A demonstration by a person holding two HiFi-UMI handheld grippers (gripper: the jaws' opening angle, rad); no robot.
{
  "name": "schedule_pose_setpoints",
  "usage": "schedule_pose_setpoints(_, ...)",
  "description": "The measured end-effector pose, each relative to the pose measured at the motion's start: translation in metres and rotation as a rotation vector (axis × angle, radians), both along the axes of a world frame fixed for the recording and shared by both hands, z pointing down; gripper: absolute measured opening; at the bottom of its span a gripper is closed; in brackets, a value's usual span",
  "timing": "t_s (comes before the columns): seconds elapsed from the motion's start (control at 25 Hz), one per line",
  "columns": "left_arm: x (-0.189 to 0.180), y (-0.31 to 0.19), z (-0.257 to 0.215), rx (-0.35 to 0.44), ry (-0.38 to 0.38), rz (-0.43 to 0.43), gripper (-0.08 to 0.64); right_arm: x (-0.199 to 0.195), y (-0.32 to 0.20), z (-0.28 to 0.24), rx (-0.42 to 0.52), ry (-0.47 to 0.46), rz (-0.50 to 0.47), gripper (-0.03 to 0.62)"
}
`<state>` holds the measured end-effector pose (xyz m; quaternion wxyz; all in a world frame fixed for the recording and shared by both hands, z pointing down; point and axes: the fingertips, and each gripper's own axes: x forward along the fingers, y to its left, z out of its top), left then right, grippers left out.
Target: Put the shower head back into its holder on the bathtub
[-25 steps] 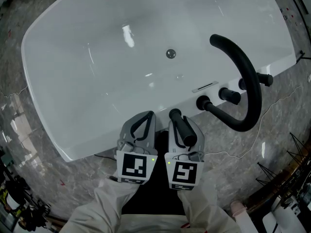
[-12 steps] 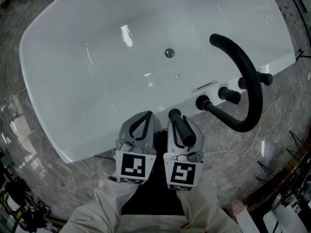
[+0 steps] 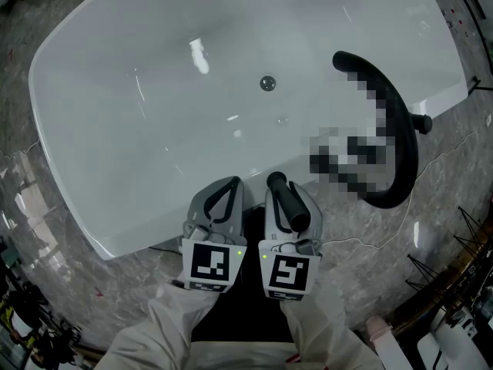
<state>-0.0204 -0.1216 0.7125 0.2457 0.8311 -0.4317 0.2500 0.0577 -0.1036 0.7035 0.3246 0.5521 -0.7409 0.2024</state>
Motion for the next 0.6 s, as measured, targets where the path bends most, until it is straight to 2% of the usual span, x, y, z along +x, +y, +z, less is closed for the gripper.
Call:
schedule_pose_setpoints(0.36, -0.009, 0.001, 0.003, -0.003, 0.0, -0.009, 0.002, 0.003, 0.0, 0.003, -0.008, -0.048, 0.072, 0.141)
schedule_pose_setpoints(0.52, -0.012, 0.003, 0.004, -0.008, 0.002, -0.009, 0.002, 0.002, 0.011, 0.019, -0.103, -0.141, 0.101, 0.226)
schedule_pose_setpoints(0.6, -0.013, 0.007, 0.002, -0.01, 0.002, 0.003, 0.002, 0.003, 0.018, 0.022, -0.137, -0.156, 0.103, 0.237)
